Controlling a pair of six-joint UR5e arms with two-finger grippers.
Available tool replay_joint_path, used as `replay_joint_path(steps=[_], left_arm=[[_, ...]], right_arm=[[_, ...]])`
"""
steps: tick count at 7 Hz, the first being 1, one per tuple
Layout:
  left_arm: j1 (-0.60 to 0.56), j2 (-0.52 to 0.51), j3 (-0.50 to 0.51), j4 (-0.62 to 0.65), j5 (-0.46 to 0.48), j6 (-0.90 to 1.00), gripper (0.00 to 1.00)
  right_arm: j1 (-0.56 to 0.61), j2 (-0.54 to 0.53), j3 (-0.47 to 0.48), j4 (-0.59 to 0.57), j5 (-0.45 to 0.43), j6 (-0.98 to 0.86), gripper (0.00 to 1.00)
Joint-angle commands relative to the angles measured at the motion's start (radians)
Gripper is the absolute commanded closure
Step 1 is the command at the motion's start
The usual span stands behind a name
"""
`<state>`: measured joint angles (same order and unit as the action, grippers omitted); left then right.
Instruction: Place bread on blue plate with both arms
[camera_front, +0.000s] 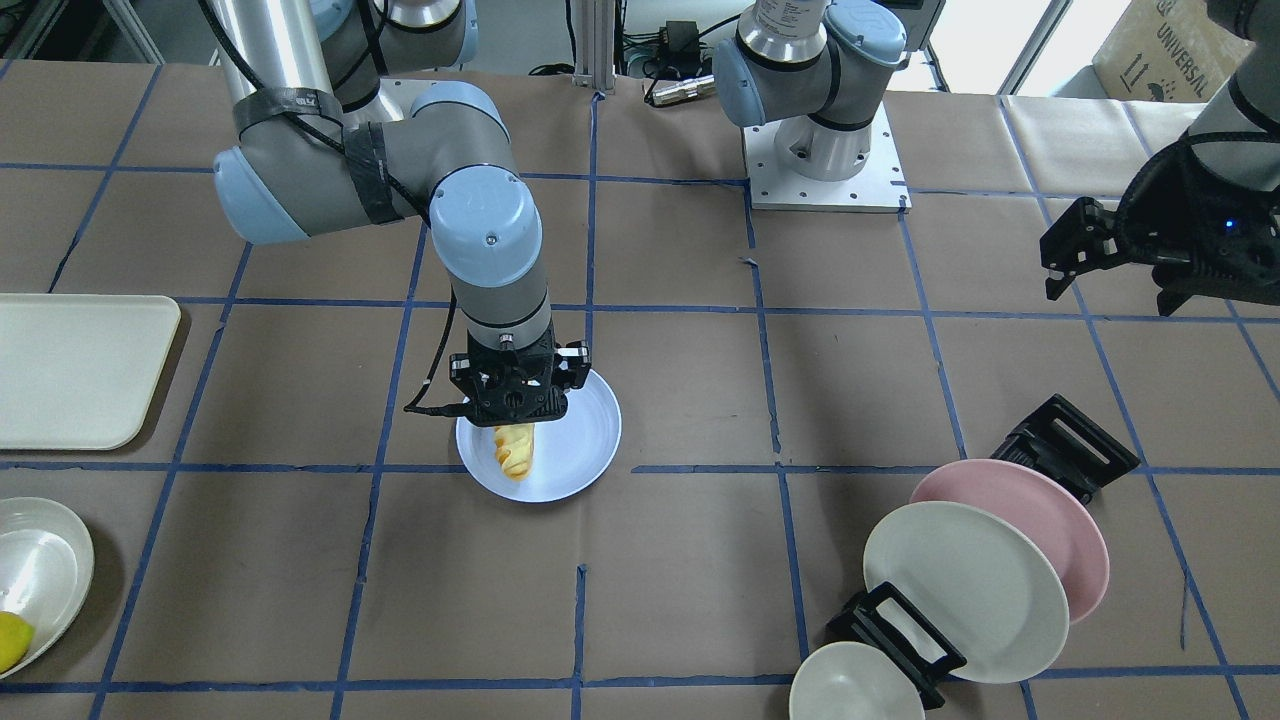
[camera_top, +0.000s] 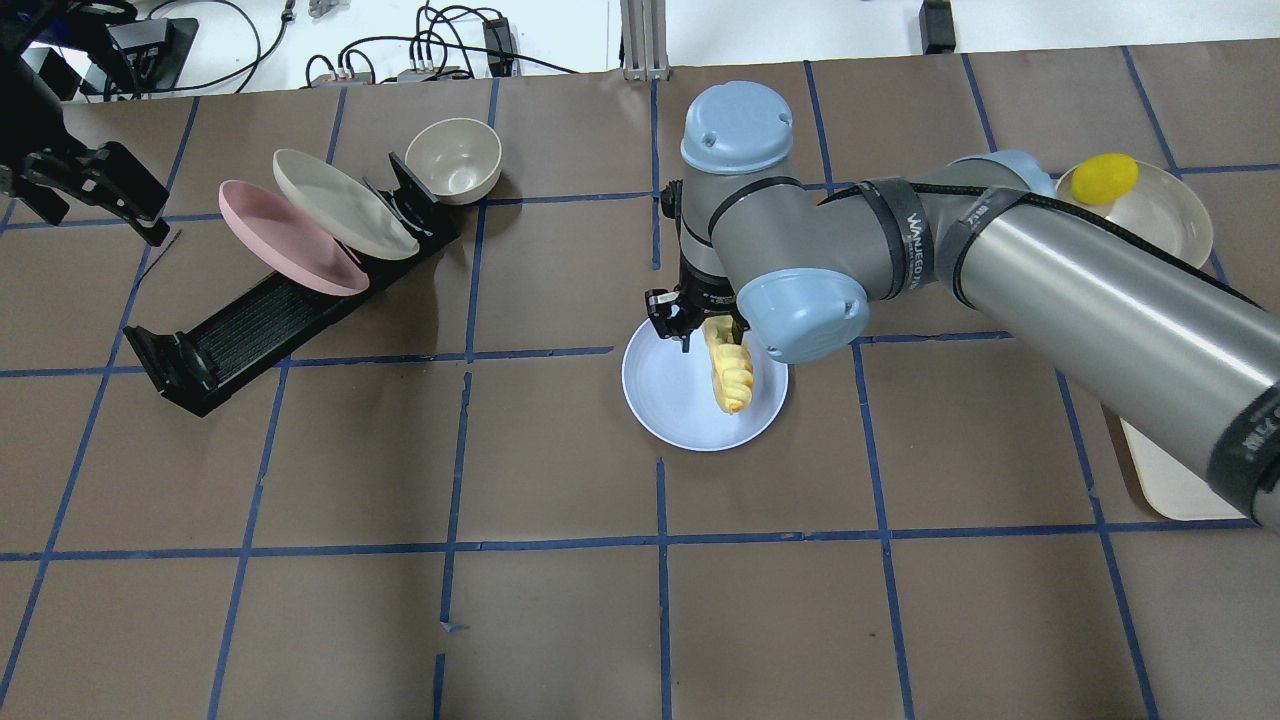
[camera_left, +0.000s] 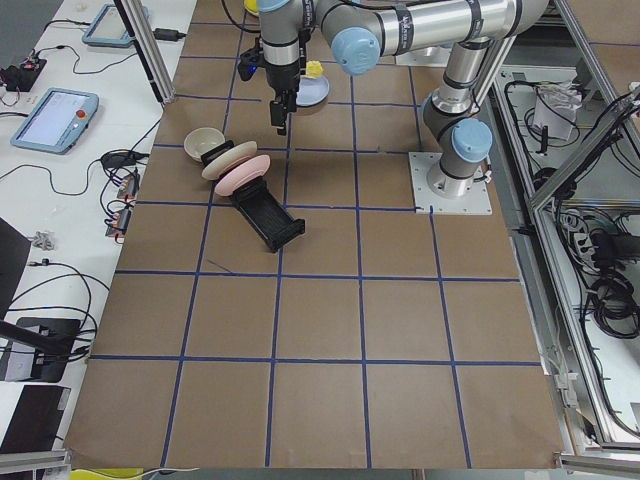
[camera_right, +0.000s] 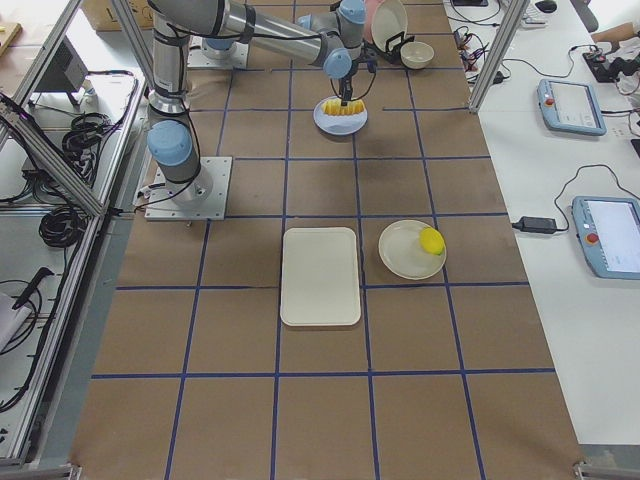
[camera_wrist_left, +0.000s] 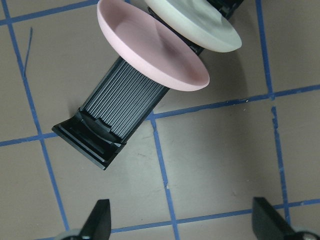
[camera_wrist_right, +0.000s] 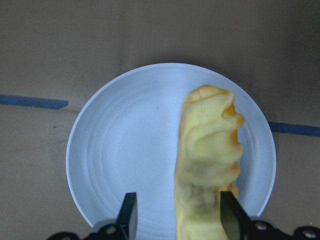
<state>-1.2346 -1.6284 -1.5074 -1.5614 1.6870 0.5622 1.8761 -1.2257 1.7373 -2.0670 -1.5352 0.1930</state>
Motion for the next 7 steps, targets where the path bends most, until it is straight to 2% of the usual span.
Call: replay_joint_path(steps=[1,3,5,6,7], left_arm=[[-0.005,0.015,-0.007,0.0,0.004,-0.022,0.0],[-0.055,0.007,-0.048,0.011,0.008,-0.131,0.0],[-0.1,0.01,-0.07,0.032,0.01,-0.223,0.0],[-0.1,0.006,-0.07,0.034,0.007,-0.238,0.0],[-0.111,0.004,-0.071,0.035,-0.022,-0.34,0.0]], right_arm=[[0.0,-0.003,0.004,-0.002,0.001,0.006,0.0],[-0.027,-0.012,-0.007,-0.054,-0.002,-0.012,0.0],[-0.153,-0.023,-0.085,-0.048,0.0,-0.128,0.0],[-0.193,-0.043,-0.114,-0.029,-0.003,-0.164,0.0],[-0.199,-0.087,-0.131,0.093,-0.019,-0.164,0.0]])
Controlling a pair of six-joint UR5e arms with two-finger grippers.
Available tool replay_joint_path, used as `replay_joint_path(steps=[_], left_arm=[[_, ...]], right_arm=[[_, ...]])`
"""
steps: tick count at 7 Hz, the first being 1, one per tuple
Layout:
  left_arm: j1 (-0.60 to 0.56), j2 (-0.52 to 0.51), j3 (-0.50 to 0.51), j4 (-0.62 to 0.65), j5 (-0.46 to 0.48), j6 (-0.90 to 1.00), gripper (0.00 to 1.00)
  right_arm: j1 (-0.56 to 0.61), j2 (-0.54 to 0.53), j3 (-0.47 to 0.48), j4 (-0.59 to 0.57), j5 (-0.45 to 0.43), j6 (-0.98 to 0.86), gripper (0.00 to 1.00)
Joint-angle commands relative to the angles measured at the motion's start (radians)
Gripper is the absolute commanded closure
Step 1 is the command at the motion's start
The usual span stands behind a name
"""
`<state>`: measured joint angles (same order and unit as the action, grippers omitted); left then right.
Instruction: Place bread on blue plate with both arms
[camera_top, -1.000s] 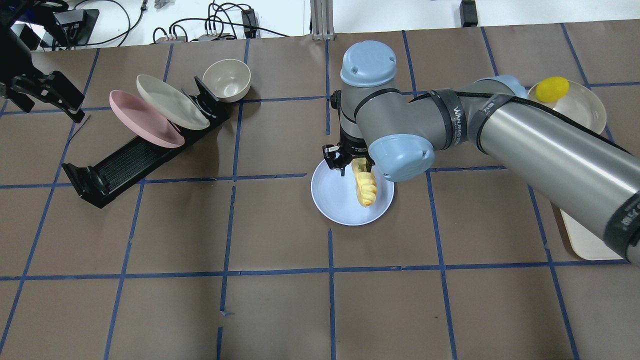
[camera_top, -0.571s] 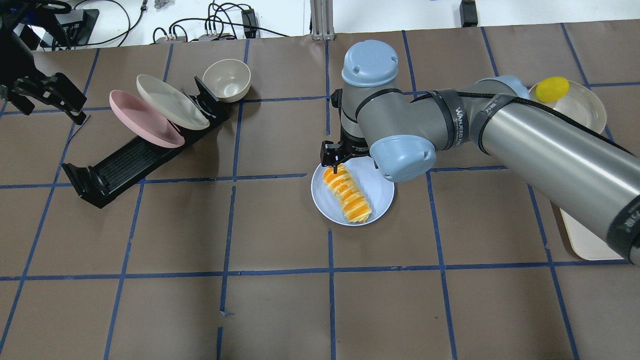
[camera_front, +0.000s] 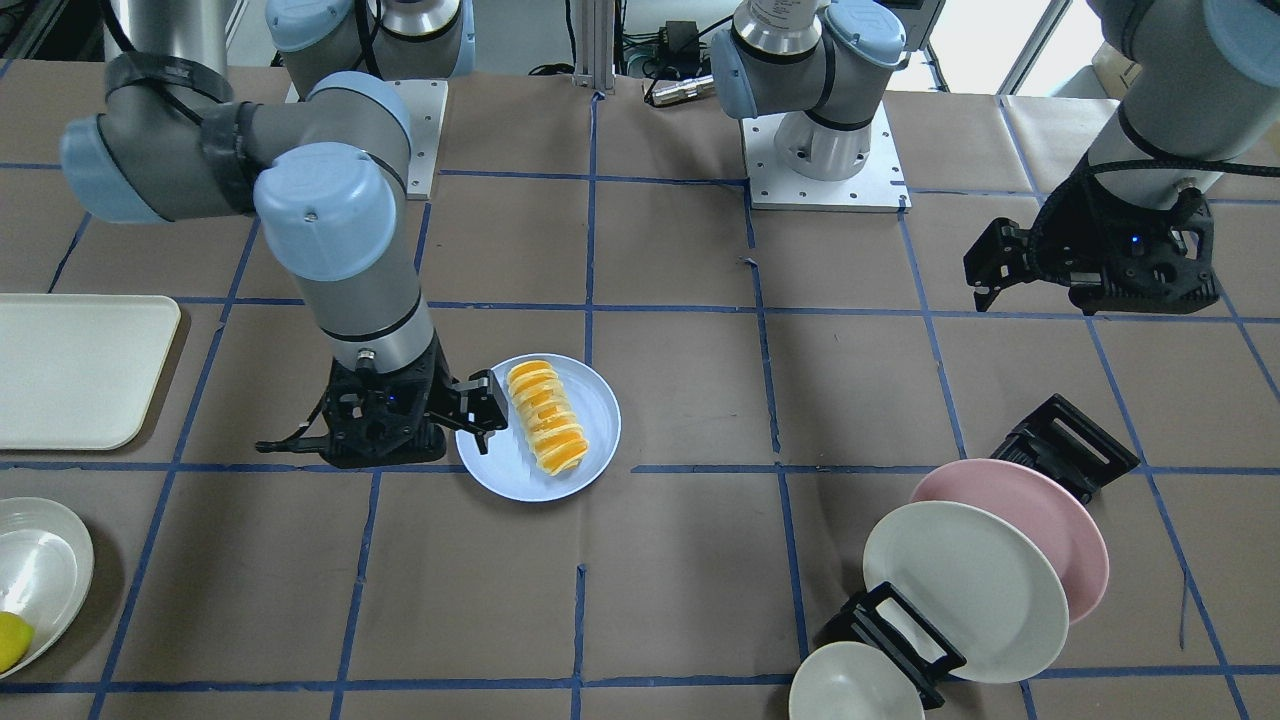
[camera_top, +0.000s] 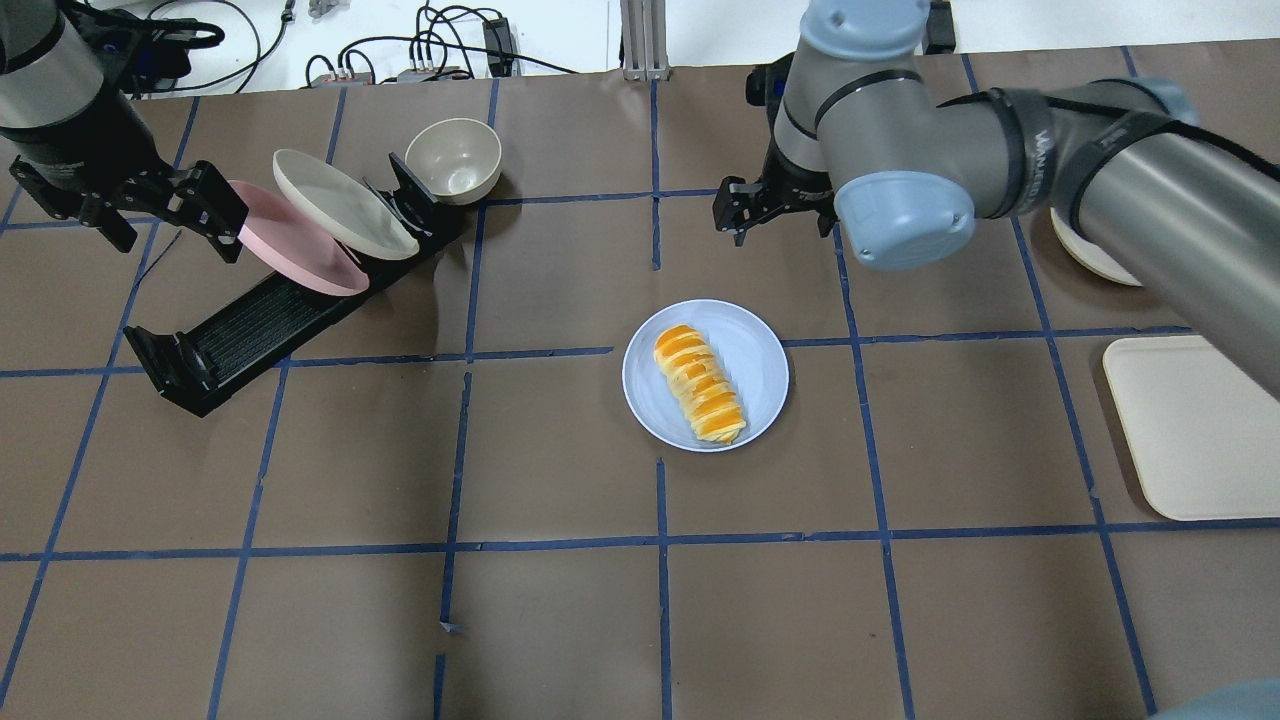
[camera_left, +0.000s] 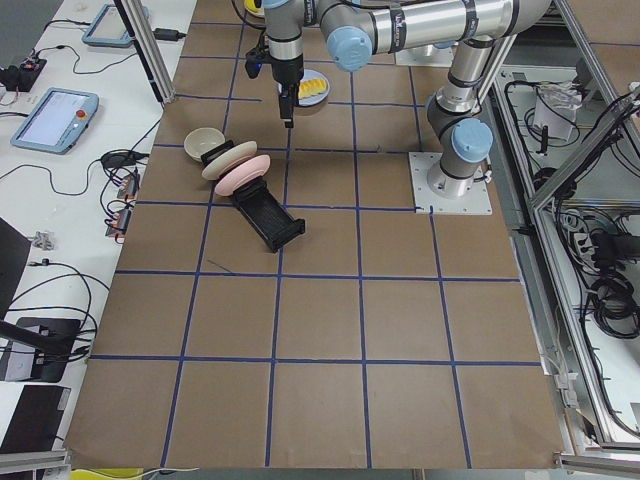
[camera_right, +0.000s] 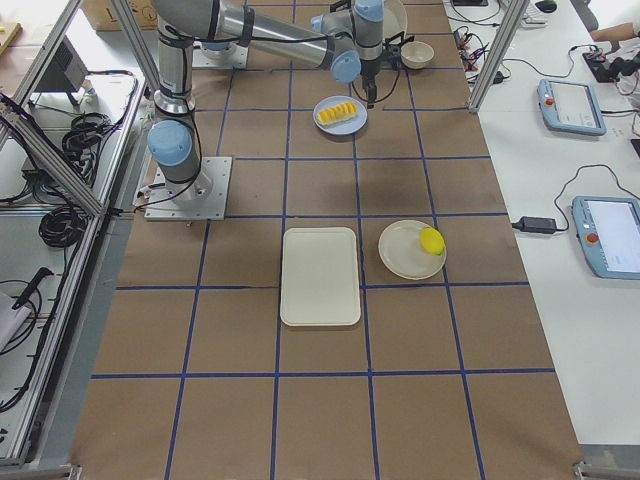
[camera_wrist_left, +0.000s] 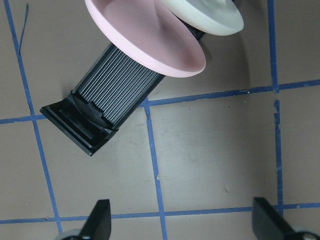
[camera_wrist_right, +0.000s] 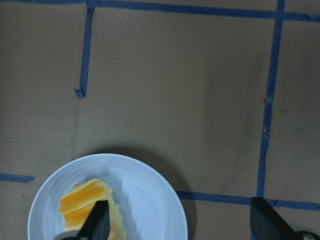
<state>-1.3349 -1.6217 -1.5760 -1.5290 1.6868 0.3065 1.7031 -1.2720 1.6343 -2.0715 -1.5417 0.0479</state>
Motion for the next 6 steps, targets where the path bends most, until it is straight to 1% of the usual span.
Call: replay_joint_path(steps=[1,3,6], left_arm=[[-0.047,-0.006,0.002,0.006,-0.057,-0.149,0.0],[-0.07,-0.007,-0.01,0.029,-0.058,-0.159,0.0],[-0.081,-0.003,-0.044,0.042,-0.065,-0.239,0.0]], right_arm=[[-0.046,-0.09,-0.042,0.185,-0.017,-0.025,0.0],[-0.094,-0.186,-0.042,0.31,-0.017,-0.092,0.0],[-0.096,-0.294,-0.042,0.491,-0.011,-0.089,0.0]])
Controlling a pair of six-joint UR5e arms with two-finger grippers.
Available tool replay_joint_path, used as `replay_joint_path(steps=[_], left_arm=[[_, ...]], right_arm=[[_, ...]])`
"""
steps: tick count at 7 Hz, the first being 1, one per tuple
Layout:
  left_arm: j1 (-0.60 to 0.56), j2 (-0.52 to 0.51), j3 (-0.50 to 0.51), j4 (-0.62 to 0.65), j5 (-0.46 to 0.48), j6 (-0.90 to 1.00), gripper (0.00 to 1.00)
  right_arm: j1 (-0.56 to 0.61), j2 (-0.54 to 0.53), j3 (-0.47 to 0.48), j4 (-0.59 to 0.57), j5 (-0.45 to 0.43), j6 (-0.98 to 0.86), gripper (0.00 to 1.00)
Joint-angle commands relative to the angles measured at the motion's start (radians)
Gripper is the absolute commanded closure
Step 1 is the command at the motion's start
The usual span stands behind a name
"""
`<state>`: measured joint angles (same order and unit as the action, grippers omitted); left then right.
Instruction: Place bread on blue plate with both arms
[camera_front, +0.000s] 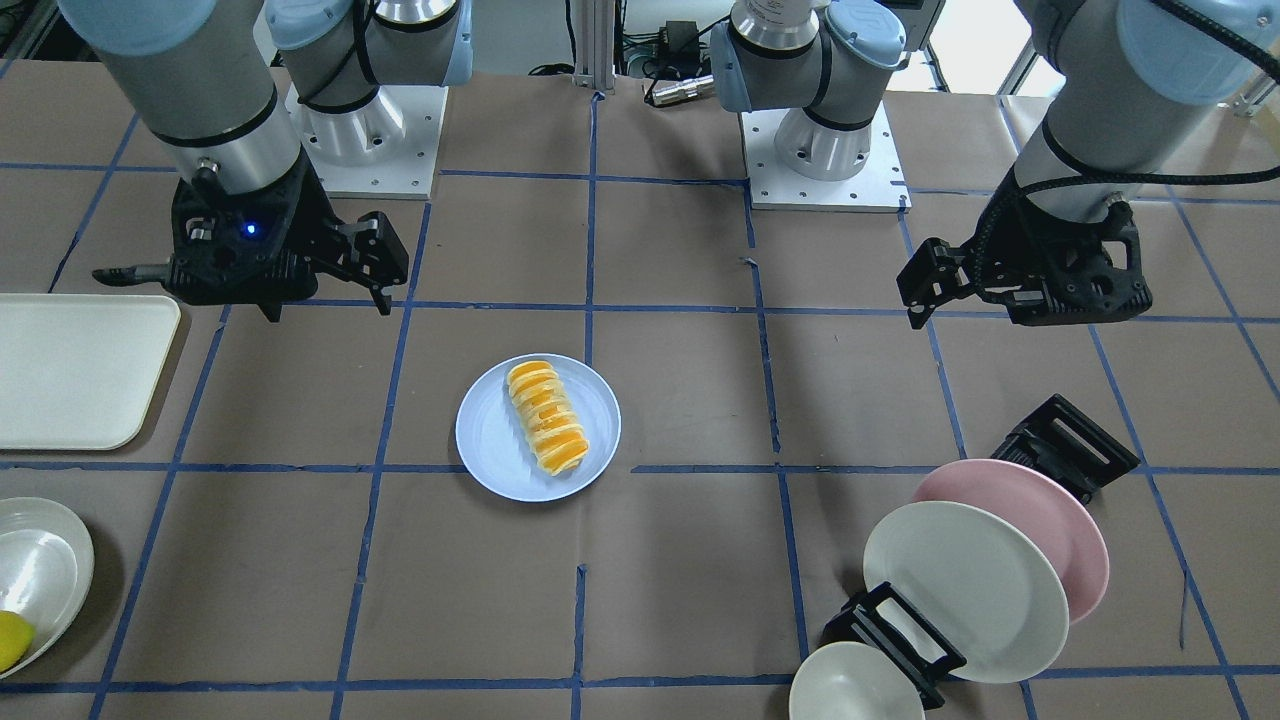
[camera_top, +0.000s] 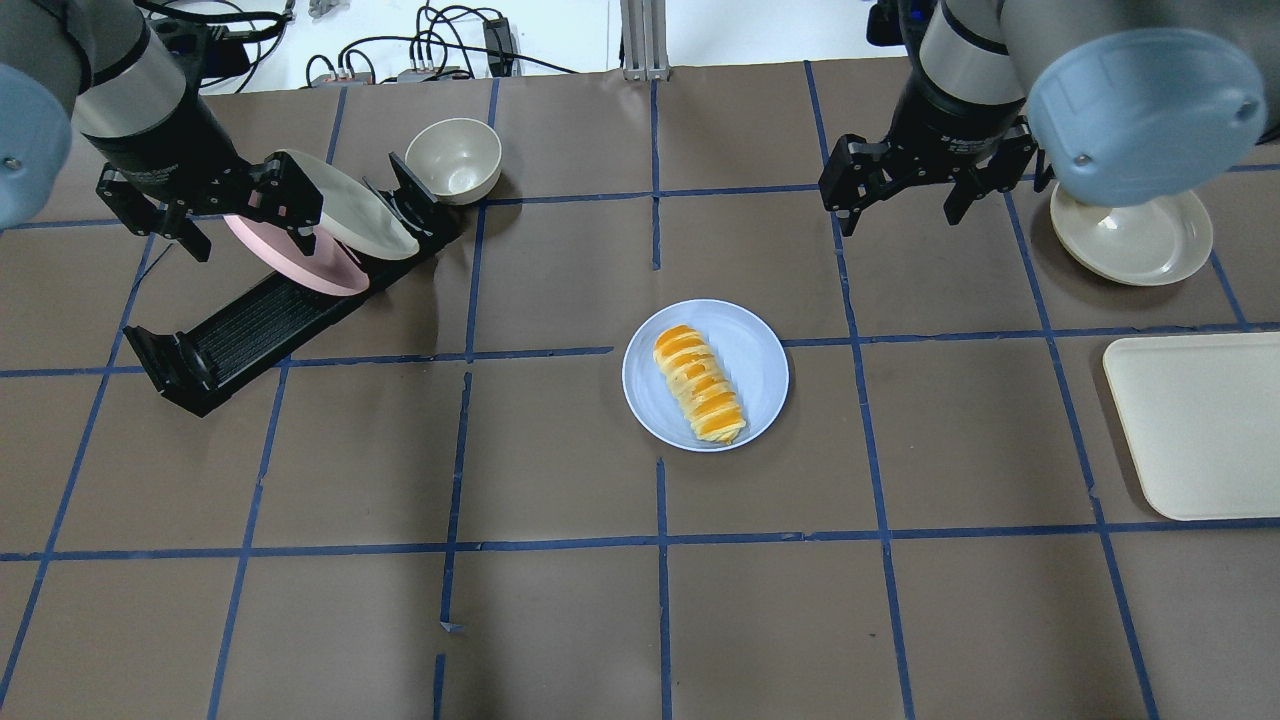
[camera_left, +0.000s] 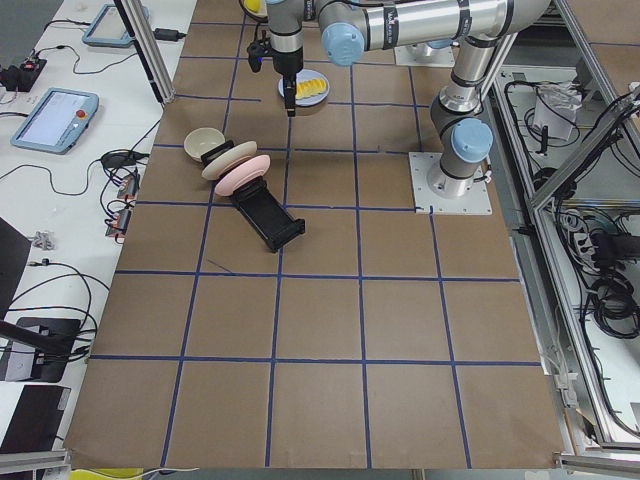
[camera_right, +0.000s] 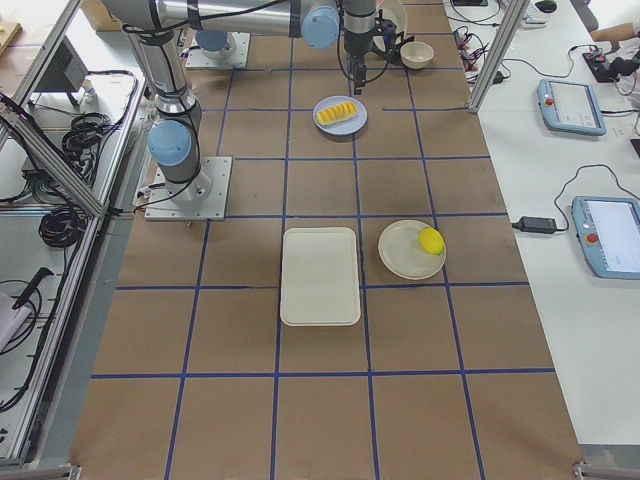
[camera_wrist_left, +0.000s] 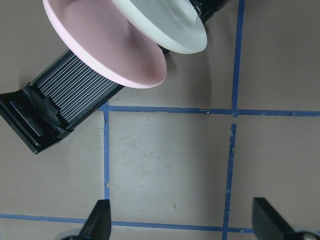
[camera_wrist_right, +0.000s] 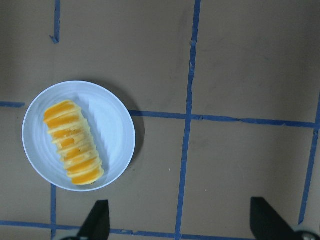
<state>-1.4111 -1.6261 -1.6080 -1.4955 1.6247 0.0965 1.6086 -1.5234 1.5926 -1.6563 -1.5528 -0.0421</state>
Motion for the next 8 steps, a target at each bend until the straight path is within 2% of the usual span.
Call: replay_joint_path(steps=[1,3,8], left_arm=[[-0.006,0.003,-0.012,0.009,-0.028,-0.041,0.0],[-0.046,-0.004,-0.012,0.021,-0.029,-0.084,0.0],[-0.049,-0.005,-0.017,0.043,-0.029,-0.067,0.0]], right_arm=[[-0.001,-0.069,-0.002,0.126,0.002,0.002,0.0],[0.001,-0.075,-0.011,0.13,-0.007,0.001,0.0],[-0.03,-0.066,-0.019,0.116,-0.003,-0.001,0.0]])
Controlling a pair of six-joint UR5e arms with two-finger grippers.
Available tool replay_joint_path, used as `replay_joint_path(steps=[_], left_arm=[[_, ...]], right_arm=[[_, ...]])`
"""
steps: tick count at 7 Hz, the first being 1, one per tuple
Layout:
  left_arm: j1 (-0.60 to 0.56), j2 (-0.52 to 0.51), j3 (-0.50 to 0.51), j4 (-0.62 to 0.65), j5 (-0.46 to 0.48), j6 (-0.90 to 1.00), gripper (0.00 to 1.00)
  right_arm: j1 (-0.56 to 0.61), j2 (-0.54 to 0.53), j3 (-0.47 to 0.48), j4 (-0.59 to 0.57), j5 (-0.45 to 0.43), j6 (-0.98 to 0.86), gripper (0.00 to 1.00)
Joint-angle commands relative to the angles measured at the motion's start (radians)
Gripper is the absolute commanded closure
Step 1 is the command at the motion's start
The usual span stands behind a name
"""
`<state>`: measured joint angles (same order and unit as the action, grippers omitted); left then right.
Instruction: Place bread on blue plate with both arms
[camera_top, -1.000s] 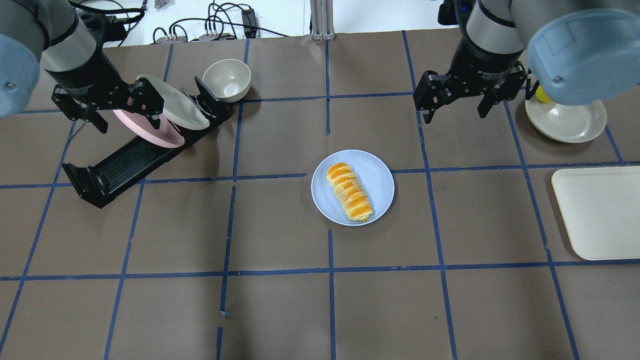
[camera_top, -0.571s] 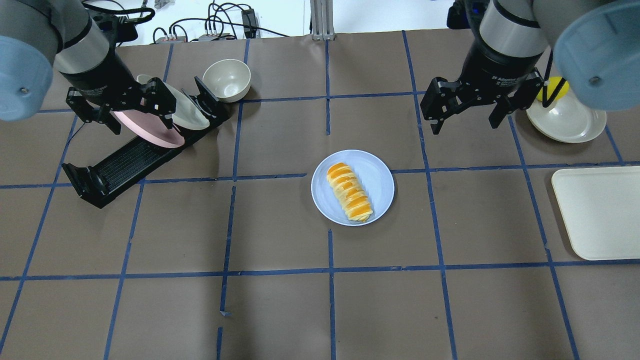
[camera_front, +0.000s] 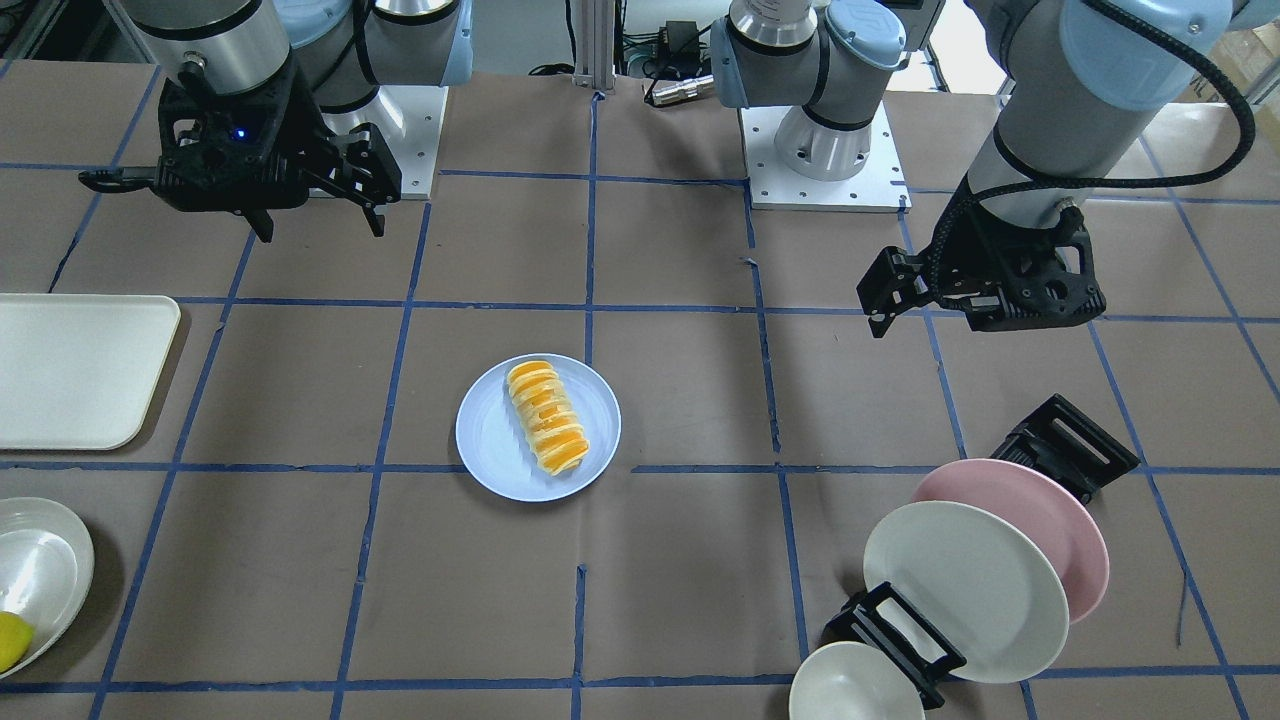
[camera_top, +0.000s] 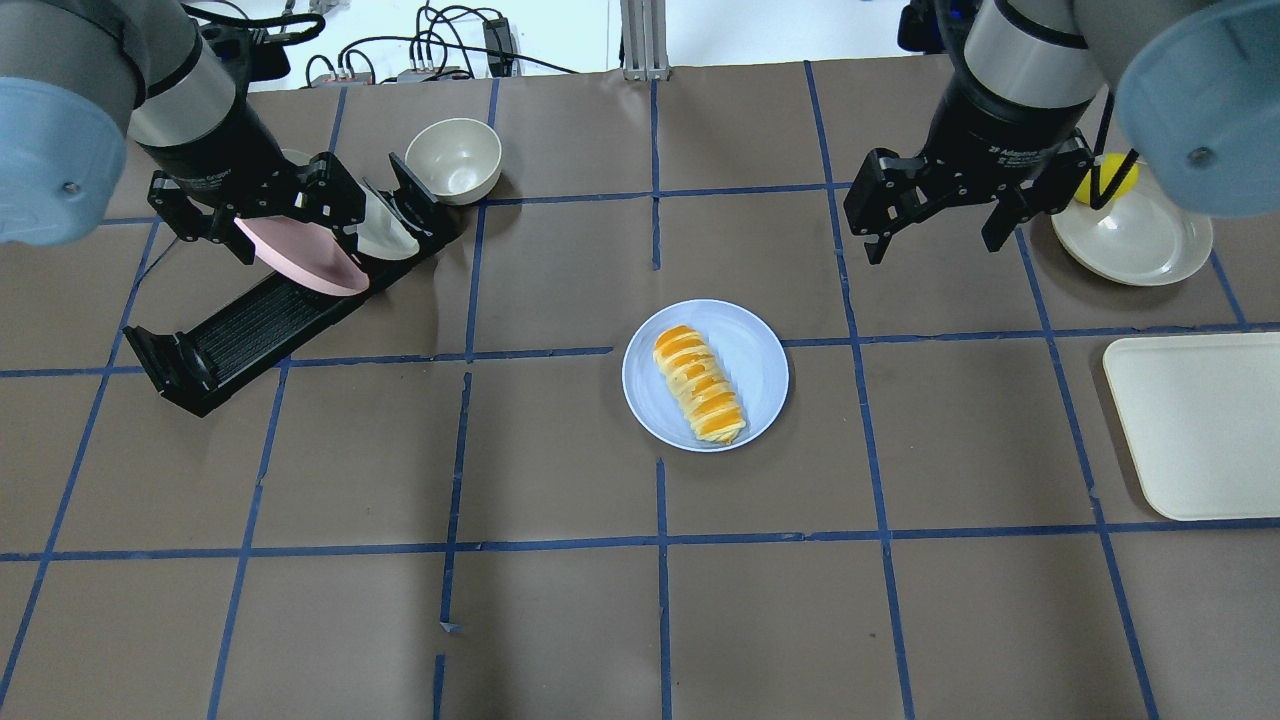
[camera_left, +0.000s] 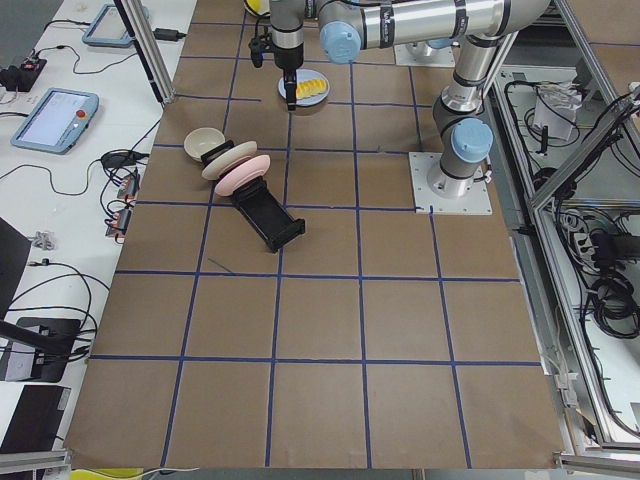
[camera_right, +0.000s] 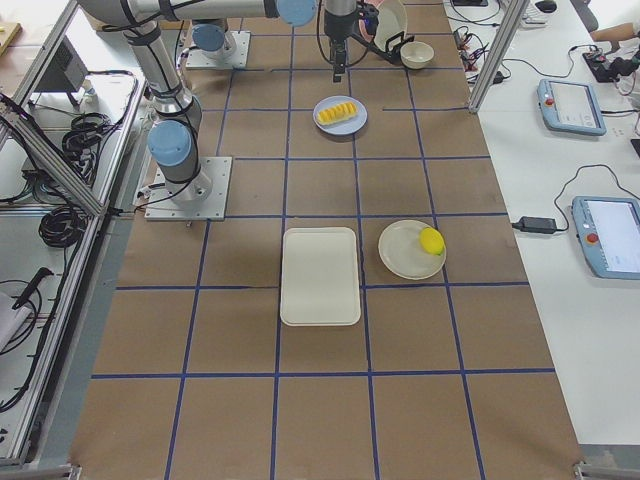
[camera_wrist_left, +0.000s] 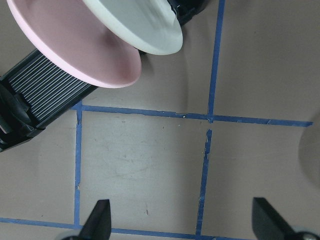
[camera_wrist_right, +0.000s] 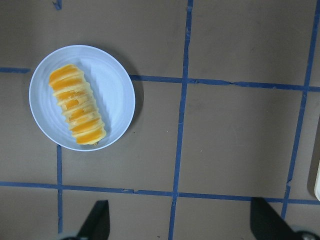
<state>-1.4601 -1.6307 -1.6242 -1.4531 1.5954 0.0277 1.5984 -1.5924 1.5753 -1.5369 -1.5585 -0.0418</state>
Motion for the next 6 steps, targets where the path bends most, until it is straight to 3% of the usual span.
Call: replay_joint_path(steps=[1,6], left_arm=[[0.0,0.002,0.0,0.0,0.0,0.001,0.0],[0.007,0.003,-0.002,0.002,-0.002,-0.003,0.0]], right_arm=[[-0.041,0.012,0.0,0.001,0.008,-0.004,0.0],[-0.035,0.011,0.002,-0.002,0.011,0.002,0.0]])
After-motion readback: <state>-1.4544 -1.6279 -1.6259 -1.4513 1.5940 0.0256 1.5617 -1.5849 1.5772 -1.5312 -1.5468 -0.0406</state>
